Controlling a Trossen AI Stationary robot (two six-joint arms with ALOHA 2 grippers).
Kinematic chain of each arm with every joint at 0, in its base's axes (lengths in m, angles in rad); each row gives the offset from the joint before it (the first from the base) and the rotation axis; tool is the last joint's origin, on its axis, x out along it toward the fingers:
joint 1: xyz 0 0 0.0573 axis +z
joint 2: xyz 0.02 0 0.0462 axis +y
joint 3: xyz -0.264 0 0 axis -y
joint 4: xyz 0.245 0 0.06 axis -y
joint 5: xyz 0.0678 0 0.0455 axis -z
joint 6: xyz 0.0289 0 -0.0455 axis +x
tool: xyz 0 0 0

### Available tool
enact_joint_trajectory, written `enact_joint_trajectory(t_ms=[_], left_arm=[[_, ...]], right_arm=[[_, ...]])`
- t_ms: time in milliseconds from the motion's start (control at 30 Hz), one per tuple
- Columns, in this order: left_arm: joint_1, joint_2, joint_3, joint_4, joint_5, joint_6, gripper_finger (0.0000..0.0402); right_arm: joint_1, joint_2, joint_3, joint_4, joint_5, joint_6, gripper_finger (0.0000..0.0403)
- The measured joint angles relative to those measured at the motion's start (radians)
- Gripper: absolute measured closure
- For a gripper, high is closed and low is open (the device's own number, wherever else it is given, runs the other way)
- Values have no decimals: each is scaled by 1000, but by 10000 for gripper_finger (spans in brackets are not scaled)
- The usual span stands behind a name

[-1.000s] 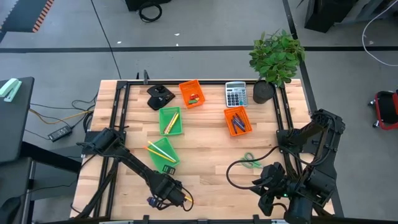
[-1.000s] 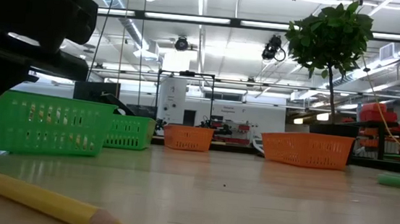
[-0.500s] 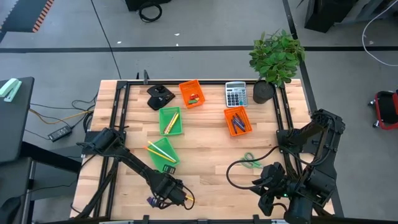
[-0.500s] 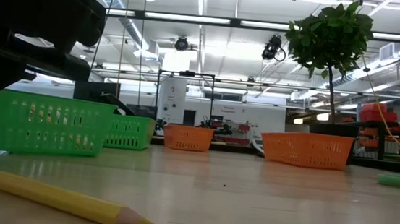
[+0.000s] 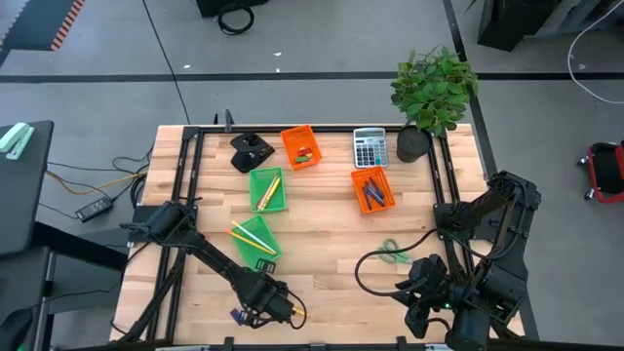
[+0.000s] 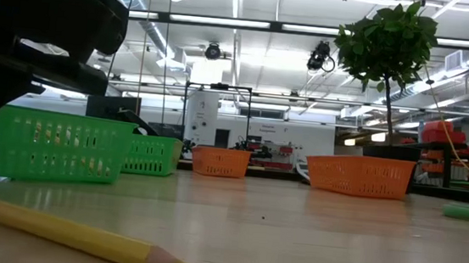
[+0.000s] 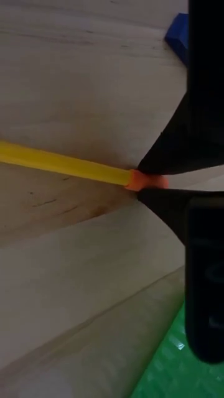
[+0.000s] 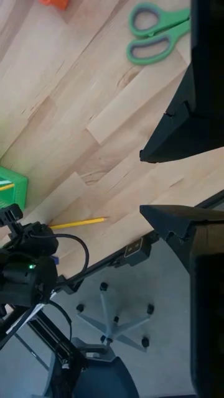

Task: Sort crayons/erasers/pens/pencils in bins
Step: Put the yellow pencil into the bottom green bin

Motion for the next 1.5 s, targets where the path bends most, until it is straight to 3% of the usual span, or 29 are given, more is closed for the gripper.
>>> enact_joint_trajectory(t_ms=[1500], left_arm=[[2, -35, 2, -3, 30, -8, 368]], right_arm=[[0, 0, 0, 8, 0, -1, 276]])
